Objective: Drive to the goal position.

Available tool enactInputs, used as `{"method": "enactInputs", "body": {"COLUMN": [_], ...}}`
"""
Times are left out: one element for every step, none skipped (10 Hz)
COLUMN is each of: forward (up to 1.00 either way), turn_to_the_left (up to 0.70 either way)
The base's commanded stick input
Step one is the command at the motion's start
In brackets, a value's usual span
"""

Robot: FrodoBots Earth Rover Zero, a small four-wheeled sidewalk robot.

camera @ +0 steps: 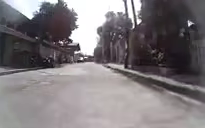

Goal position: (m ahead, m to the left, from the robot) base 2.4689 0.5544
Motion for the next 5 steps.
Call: {"method": "enactInputs", "body": {"forward": [1.00, 1.00, 1.00, 1.00, 1.00], "turn_to_the_left": [-0.02, -0.02, -0.02, -0.02, -0.02]}}
